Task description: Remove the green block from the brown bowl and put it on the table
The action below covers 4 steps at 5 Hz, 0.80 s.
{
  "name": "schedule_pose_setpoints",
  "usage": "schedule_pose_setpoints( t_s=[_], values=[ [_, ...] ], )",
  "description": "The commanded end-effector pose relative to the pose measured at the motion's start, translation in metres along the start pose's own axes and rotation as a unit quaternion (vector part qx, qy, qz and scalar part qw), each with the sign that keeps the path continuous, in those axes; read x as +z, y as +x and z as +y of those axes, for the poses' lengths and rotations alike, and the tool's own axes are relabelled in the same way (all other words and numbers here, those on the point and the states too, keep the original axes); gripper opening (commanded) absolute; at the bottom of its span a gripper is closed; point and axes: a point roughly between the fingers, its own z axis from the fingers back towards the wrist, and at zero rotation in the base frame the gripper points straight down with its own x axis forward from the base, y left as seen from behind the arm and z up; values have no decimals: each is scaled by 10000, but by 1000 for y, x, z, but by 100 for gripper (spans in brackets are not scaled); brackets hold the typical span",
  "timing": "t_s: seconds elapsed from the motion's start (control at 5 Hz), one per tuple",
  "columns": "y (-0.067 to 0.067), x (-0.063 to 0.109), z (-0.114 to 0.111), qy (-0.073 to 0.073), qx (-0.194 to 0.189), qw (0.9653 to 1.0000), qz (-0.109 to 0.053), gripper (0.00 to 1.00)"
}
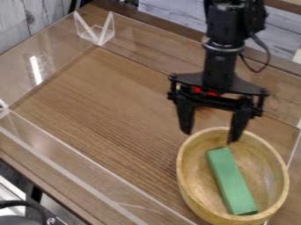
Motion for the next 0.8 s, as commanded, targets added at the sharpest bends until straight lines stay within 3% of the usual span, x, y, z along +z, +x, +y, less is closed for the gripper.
schedule_pose_setpoints(
  t_s=[0.0, 0.4, 0.6],
  values=[
    [-10, 7, -15, -293, 120, 9992, -258, 100],
    [-11, -20, -31, -639, 924, 9928, -427, 100],
    [-13, -43, -28, -772, 1191, 9888, -469, 100]
  ],
)
